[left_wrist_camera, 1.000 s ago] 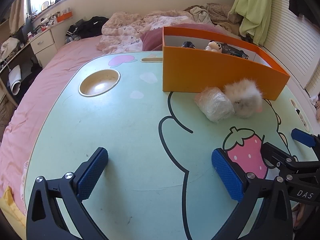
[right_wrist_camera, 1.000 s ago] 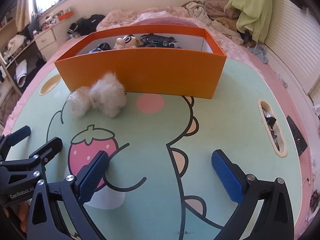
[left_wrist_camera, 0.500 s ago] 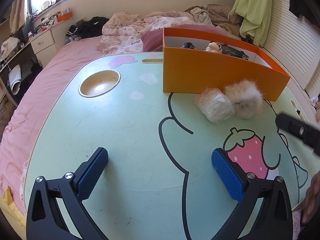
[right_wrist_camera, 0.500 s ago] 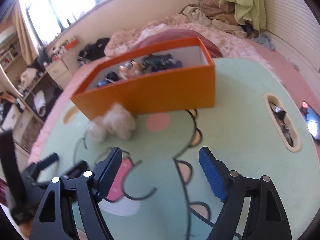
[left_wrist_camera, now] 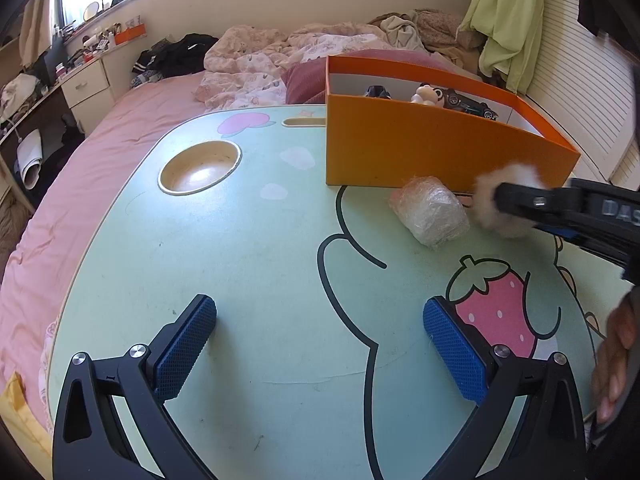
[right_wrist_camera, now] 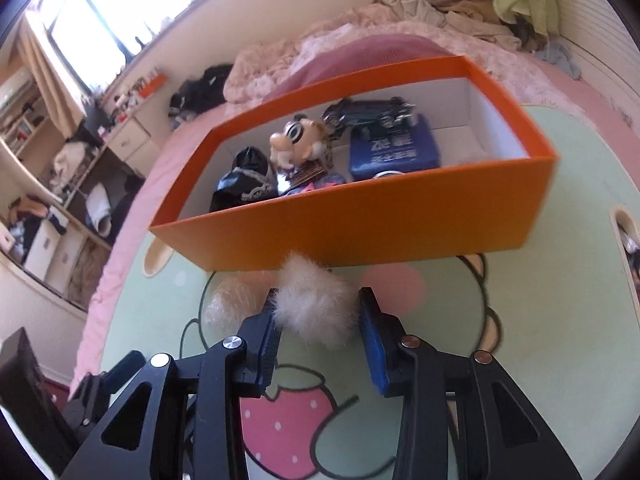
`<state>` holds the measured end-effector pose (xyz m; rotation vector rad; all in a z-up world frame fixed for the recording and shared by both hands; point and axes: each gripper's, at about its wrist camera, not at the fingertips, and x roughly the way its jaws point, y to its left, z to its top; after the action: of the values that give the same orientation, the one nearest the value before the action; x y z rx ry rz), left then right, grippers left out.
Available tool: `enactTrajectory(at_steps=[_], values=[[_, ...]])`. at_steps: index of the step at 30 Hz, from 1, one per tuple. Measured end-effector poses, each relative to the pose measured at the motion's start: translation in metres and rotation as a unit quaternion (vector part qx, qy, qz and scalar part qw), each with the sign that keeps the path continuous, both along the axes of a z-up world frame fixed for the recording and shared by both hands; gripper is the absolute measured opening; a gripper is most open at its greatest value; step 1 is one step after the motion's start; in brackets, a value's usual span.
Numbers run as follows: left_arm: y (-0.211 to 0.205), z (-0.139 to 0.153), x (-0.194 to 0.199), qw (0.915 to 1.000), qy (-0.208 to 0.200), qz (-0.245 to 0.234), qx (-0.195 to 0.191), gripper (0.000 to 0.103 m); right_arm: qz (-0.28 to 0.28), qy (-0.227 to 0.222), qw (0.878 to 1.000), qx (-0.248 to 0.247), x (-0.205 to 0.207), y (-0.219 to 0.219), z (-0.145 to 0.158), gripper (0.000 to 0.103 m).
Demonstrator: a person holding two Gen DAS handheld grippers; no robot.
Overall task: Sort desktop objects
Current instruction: 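Grasp white fluffy pompom with right tool while left tool grasps clear plastic ball, then drop clear ball from left tool while right tool drops white pompom into box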
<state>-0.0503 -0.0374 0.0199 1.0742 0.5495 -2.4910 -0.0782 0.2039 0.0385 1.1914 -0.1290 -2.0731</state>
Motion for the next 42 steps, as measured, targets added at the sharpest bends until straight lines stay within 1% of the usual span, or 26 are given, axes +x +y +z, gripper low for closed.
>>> enactTrajectory(at_steps=[2,5,7,9,11,13,15,16,18,20,22,24,26,28,29,31,34,35,36,37,38,39,40,42], values=[[0.0,0.0,0.0,1.0,0.0,0.0,0.0,0.103,-0.012,0.012,0.999,-0.028,0.005,0.024,0.004,0.036],[0.003,0.003,-0.001,1.0,-0.002,-0.005,-0.002,0.103,-0.032,0.035,0.998,-0.04,0.015,0.052,0.007,0.036],[0.009,0.007,-0.002,0.9998,0.002,-0.021,-0.003,0.103,-0.047,0.044,0.997,-0.05,0.022,0.069,0.006,0.036],[0.018,0.015,-0.006,0.9988,0.009,-0.044,-0.022,0.103,-0.059,0.051,0.995,-0.057,0.027,0.079,0.006,0.036],[0.025,0.024,-0.013,0.9973,0.015,-0.06,-0.039,0.102,-0.054,0.058,0.995,-0.059,0.028,0.078,0.009,0.036],[0.027,0.035,-0.022,0.9961,0.029,-0.073,-0.042,0.091,-0.045,0.061,0.996,-0.05,0.028,0.073,0.01,0.036],[0.027,0.042,-0.039,0.9949,0.031,-0.09,-0.034,0.067,-0.035,0.063,0.997,-0.042,0.03,0.07,0.008,0.036],[0.025,0.041,-0.048,0.9949,0.023,-0.096,-0.018,0.062,-0.033,0.065,0.996,-0.042,0.031,0.07,0.008,0.036],[0.019,0.031,-0.068,0.9948,0.004,-0.101,0.016,0.033,-0.035,0.065,0.996,-0.045,0.031,0.074,0.008,0.036],[0.018,0.029,-0.069,0.9959,0.011,-0.089,0.006,0.032,-0.036,0.061,0.996,-0.047,0.03,0.075,0.007,0.036],[0.019,0.029,-0.059,0.9941,0.03,-0.099,0.03,0.031,-0.036,0.059,0.996,-0.049,0.029,0.076,0.006,0.036],[0.019,0.032,-0.046,0.9932,0.047,-0.099,0.038,0.031,-0.035,0.064,0.996,-0.052,0.03,0.076,0.008,0.036],[0.016,0.042,-0.035,0.9924,0.065,-0.096,0.04,0.031,-0.029,0.068,0.996,-0.053,0.032,0.074,0.012,0.036],[0.012,0.054,-0.031,0.9912,0.08,-0.096,0.042,0.031,-0.022,0.076,0.996,-0.052,0.031,0.07,0.02,0.036],[0.01,0.065,-0.033,0.9903,0.089,-0.098,0.04,0.031,-0.02,0.081,0.995,-0.055,0.029,0.067,0.026,0.036],[0.007,0.089,-0.043,0.9891,0.101,-0.103,0.026,0.031,-0.021,0.097,0.993,-0.064,0.02,0.06,0.045,0.036],[0.0,0.116,-0.063,0.9885,0.109,-0.105,0.007,0.032,-0.023,0.115,0.992,-0.053,-0.002,0.041,0.07,0.037],[-0.003,0.123,-0.076,0.9885,0.107,-0.107,0.004,0.038,-0.021,0.116,0.992,-0.041,-0.015,0.029,0.077,0.037],[-0.005,0.125,-0.088,0.9894,0.098,-0.107,0.0,0.047,-0.019,0.116,0.993,-0.029,-0.025,0.02,0.079,0.038],[-0.007,0.125,-0.097,0.9927,0.081,-0.088,-0.017,0.05,-0.029,0.113,0.993,-0.007,-0.038,0.011,0.077,0.039],[-0.01,0.123,-0.106,0.9953,0.061,-0.064,-0.041,0.058,-0.035,0.109,0.993,0.006,-0.046,0.008,0.075,0.05],[-0.013,0.119,-0.111,0.9957,0.053,-0.054,-0.054,0.062,-0.043,0.101,0.994,0.019,-0.055,0.006,0.069,0.062],[-0.015,0.115,-0.112,0.9958,0.05,-0.05,-0.058,0.062,-0.047,0.093,0.994,0.016,-0.06,0.009,0.065,0.064],[-0.022,0.104,-0.101,0.9959,0.063,-0.053,-0.036,0.063,-0.051,0.083,0.995,-0.011,-0.058,0.024,0.057,0.064]])
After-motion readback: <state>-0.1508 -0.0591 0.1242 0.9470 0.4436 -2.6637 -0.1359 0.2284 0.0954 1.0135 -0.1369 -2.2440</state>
